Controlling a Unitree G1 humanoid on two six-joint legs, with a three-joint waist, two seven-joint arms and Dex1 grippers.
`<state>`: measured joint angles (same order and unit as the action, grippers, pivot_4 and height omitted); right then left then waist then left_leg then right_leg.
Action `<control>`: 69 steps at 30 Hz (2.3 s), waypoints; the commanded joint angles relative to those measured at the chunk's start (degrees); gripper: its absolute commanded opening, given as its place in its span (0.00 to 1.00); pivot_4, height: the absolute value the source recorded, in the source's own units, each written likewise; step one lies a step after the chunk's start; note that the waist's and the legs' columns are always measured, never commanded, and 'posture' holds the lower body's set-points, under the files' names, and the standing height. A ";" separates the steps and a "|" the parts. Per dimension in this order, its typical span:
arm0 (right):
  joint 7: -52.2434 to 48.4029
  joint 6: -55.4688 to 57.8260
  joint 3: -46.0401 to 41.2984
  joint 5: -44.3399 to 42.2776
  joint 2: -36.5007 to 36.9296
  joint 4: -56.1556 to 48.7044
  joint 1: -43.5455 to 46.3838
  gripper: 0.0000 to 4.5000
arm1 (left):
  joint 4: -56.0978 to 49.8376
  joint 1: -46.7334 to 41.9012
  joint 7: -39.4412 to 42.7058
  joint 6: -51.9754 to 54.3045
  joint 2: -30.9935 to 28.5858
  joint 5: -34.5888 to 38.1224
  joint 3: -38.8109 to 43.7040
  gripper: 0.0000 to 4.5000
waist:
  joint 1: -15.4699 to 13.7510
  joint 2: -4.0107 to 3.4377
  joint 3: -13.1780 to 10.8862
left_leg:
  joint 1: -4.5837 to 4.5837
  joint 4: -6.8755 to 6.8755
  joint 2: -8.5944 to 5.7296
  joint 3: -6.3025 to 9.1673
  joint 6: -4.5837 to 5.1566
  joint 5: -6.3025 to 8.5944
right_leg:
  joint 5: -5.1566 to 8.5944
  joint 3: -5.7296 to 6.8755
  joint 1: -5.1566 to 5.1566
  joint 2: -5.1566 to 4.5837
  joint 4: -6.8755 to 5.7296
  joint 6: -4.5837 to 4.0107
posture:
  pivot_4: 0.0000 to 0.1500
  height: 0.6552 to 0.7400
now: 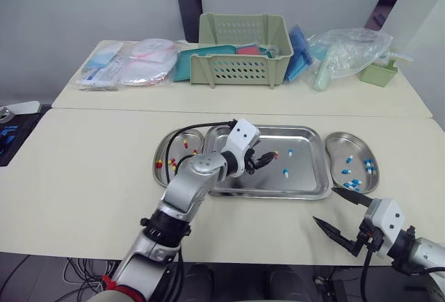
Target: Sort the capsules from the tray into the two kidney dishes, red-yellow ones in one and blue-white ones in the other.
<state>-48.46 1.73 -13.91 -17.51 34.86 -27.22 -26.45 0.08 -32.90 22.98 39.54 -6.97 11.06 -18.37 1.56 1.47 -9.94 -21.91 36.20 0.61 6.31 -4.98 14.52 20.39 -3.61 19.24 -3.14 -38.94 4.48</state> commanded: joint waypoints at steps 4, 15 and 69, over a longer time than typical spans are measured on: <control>0.86 -0.85 -0.15 -0.57 -0.48 -2.44 -1.00 1.00 | 6.78 -3.43 -0.54 -3.18 3.86 -3.56 -1.42 0.66 | 0.08 0.00 0.00 | 0.01 -0.01 0.00 -0.01 0.00 0.00 | 0.00 0.00 0.01 0.00 0.00 0.00 | 1.00 0.99; 3.37 1.42 1.34 -0.53 -0.56 -5.75 -1.52 1.00 | 15.31 -5.78 0.52 -6.91 7.98 -6.92 -2.08 0.66 | 0.04 0.00 0.00 | 0.00 -0.01 0.00 0.00 -0.01 -0.01 | 0.00 0.00 0.01 0.00 0.00 0.00 | 1.00 0.99; -6.05 3.78 17.98 -1.87 2.26 -1.92 19.02 1.00 | -29.18 26.61 9.65 9.17 -26.22 12.12 32.68 0.00 | -0.02 0.05 0.00 | 0.02 -0.05 0.07 0.08 0.00 0.00 | 0.00 0.05 0.03 -0.01 -0.01 -0.01 | 1.00 0.99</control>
<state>-54.13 5.60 3.79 -18.28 37.16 -28.30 -8.13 -28.66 -6.44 33.01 50.51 -33.39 22.49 13.59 1.55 1.52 -9.95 -21.89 36.15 0.68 6.38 -4.98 14.51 20.38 -3.55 19.27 -3.15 -38.96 4.47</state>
